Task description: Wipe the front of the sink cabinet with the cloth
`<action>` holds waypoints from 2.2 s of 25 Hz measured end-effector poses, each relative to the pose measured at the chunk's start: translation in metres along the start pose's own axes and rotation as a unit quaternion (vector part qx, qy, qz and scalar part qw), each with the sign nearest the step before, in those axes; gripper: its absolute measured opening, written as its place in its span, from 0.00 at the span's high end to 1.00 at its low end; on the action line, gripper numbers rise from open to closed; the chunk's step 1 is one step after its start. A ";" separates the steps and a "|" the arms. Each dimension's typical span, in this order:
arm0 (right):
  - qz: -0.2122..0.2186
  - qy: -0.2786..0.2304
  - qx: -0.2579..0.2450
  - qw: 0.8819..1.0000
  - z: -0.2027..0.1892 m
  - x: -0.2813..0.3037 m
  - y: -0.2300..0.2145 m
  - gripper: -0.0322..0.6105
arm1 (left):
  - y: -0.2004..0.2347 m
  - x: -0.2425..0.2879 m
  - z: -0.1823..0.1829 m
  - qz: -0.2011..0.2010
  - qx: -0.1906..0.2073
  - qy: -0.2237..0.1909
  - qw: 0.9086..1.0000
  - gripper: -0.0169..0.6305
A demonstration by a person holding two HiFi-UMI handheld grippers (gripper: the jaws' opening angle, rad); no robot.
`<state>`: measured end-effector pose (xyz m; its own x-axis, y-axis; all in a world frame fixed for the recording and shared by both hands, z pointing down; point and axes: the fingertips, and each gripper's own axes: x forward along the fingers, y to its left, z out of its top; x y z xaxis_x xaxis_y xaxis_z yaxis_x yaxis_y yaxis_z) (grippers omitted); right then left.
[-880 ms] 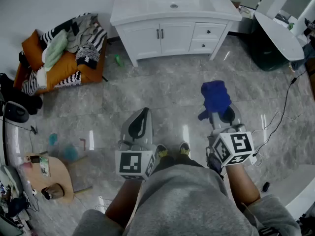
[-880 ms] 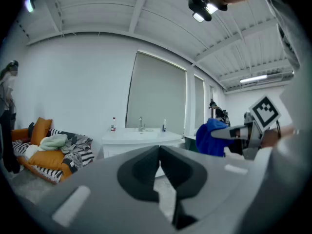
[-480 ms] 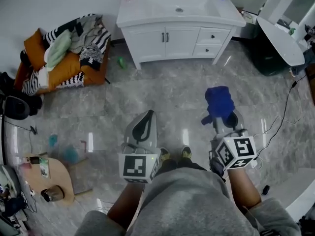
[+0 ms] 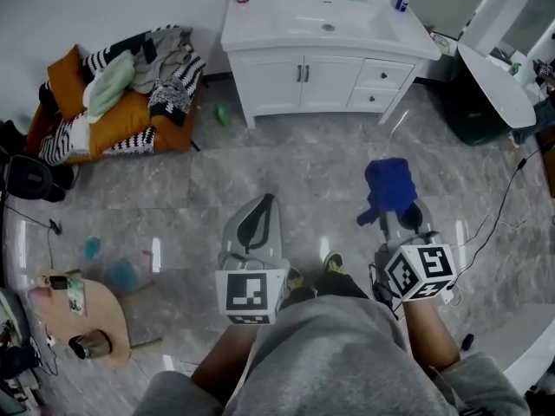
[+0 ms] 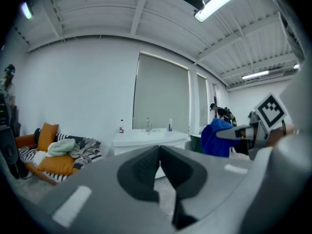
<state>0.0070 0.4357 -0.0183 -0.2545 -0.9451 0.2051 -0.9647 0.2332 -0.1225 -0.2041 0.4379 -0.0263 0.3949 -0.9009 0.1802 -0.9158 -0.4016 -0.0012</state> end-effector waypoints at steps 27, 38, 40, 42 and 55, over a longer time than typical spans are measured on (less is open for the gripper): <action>0.024 -0.012 0.044 0.999 0.001 0.076 -0.013 0.84 | 0.028 0.075 0.006 0.000 0.009 0.006 1.000 0.96; 0.017 0.015 0.022 0.999 0.013 0.184 -0.089 0.84 | 0.041 0.197 0.008 0.000 0.018 0.047 0.999 0.96; 0.014 0.017 0.018 1.000 0.018 0.203 -0.104 0.84 | 0.043 0.221 0.009 0.001 0.019 0.055 0.998 0.96; 0.015 0.020 0.014 1.000 0.023 0.221 -0.117 0.84 | 0.043 0.244 0.014 0.003 0.016 0.058 0.998 0.96; 0.019 0.016 -0.012 1.000 0.050 0.306 -0.183 0.84 | 0.047 0.338 0.032 0.024 0.011 0.077 0.997 0.96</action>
<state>0.1087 0.0922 0.0186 -0.2924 -0.9276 0.2324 -0.9556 0.2744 -0.1069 -0.1111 0.1092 0.0027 0.3332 -0.8837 0.3287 -0.9309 -0.3637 -0.0342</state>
